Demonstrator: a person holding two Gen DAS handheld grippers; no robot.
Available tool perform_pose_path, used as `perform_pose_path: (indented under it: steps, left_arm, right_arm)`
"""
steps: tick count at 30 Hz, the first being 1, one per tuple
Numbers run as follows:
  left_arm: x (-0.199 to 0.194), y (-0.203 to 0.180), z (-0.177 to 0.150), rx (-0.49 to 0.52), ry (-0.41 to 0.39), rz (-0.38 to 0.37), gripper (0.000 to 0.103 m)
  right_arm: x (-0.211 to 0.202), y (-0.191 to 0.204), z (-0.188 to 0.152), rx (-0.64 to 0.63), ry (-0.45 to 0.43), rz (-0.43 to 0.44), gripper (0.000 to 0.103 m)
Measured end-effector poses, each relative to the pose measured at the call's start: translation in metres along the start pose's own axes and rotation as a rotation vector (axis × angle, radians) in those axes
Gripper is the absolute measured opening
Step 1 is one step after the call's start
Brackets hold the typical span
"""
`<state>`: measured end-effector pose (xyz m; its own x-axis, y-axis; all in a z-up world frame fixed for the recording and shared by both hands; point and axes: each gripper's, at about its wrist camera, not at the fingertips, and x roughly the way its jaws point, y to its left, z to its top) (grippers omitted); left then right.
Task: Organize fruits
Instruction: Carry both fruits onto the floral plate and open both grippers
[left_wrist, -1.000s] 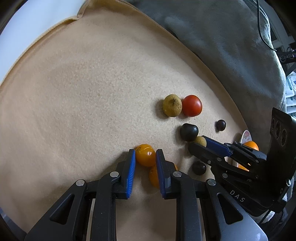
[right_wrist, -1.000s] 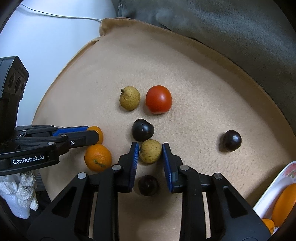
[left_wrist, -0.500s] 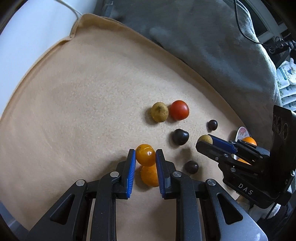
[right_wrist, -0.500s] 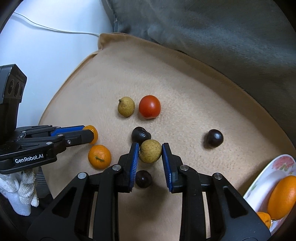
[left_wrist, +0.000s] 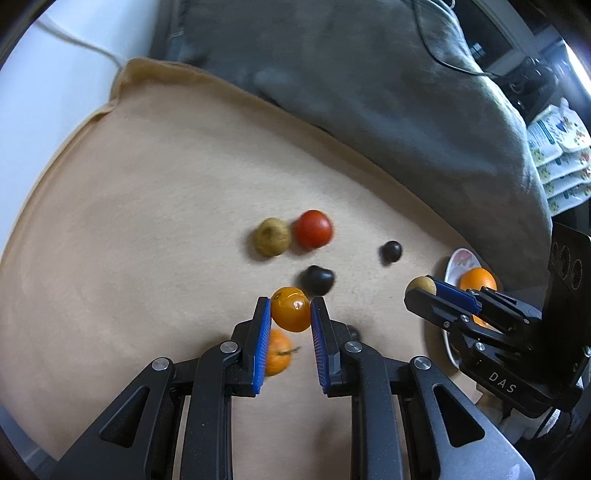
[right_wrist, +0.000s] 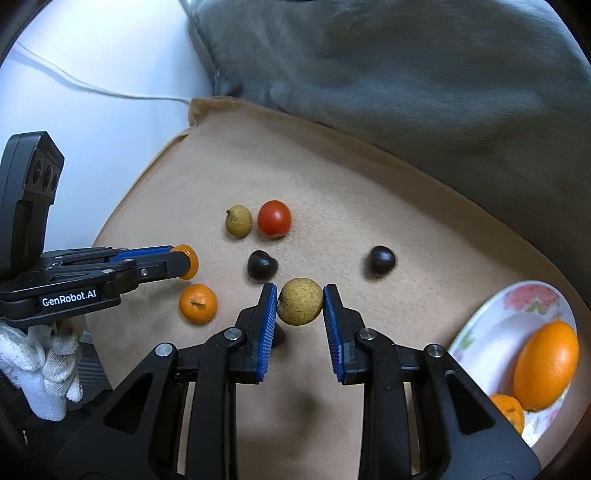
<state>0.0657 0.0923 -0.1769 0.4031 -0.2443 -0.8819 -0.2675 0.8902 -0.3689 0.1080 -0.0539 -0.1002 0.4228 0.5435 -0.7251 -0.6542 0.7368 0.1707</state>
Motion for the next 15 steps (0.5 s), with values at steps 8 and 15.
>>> perform_pose_path:
  steps: [8, 15]
  left_arm:
    - [0.008, -0.038, 0.004, 0.068, 0.013, -0.036, 0.020]
    - [0.017, -0.069, 0.004, 0.126, 0.029, -0.073, 0.020]
  right_arm:
    - [-0.030, -0.031, -0.018, 0.068, -0.045, -0.035, 0.027]
    - [-0.059, -0.053, -0.034, 0.132, -0.088, -0.069, 0.027]
